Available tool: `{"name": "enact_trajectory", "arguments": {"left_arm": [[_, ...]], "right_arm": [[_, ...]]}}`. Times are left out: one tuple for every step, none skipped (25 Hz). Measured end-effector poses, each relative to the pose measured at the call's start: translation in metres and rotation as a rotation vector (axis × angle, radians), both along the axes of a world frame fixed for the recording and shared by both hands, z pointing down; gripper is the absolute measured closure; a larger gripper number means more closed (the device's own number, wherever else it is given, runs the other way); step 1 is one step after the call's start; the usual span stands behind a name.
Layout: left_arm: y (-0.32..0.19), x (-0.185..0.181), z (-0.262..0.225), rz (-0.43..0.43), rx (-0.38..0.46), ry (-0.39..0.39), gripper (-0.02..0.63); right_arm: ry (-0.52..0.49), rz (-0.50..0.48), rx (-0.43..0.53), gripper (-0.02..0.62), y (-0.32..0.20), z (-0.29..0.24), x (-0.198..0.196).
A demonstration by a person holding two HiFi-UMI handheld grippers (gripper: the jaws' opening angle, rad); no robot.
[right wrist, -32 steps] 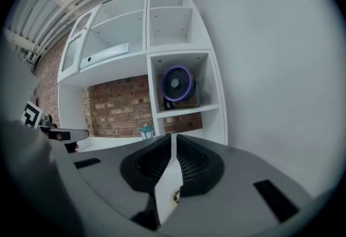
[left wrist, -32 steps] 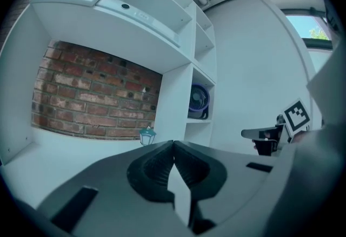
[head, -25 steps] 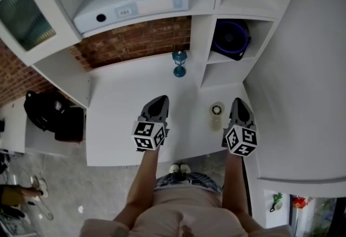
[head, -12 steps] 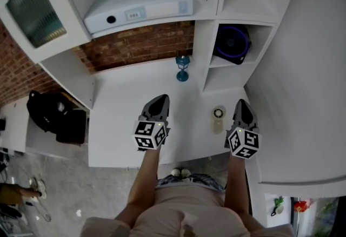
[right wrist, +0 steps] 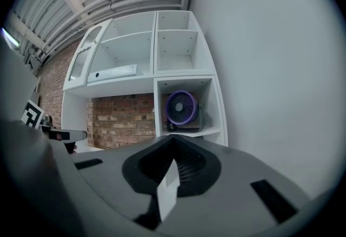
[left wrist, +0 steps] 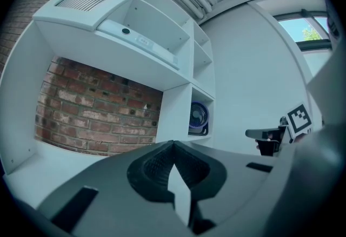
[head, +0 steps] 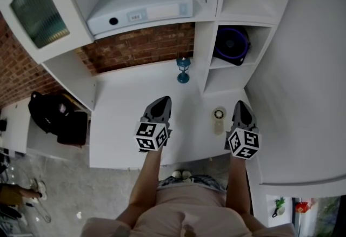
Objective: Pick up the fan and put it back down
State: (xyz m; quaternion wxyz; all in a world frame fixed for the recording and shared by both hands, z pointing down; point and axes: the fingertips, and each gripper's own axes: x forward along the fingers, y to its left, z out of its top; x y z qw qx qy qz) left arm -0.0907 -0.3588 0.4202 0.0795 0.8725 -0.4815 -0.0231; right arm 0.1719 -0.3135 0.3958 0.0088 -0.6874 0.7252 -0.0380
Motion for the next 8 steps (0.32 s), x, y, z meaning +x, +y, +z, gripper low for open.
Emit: {"name": "enact_trajectory", "arguments": {"left_arm": [[0.0006, -0.0005, -0.0003, -0.001, 0.001, 0.001, 0.58], [0.0011, -0.0008, -0.0003, -0.001, 0.002, 0.002, 0.58], [0.0014, -0.0009, -0.0001, -0.001, 0.001, 0.003, 0.58], [0.0017, -0.0008, 0.0002, -0.001, 0.001, 0.005, 0.58], [0.0019, -0.0007, 0.0006, 0.0, 0.001, 0.007, 0.58], [0.0022, -0.0008, 0.0012, 0.0, 0.0, 0.009, 0.58], [0.0025, -0.0009, 0.0018, 0.001, 0.0, 0.011, 0.58], [0.0029, -0.0011, 0.0025, 0.001, 0.0, 0.012, 0.58]], "right_arm": [[0.0, 0.0, -0.002, 0.58, 0.0003, 0.0002, 0.0], [0.0, 0.0, -0.004, 0.58, 0.0005, 0.0005, 0.0001], [0.0, 0.0, -0.005, 0.58, 0.0008, 0.0009, 0.0002], [0.001, 0.0, -0.007, 0.58, 0.001, 0.0016, 0.0003], [0.002, 0.0, -0.009, 0.58, 0.001, 0.0025, 0.0001], [0.003, 0.0, -0.011, 0.58, 0.0011, 0.0037, -0.0001], [0.003, -0.001, -0.014, 0.58, 0.0011, 0.0049, -0.0005], [0.004, -0.002, -0.016, 0.58, 0.0011, 0.0061, -0.0008]]}}
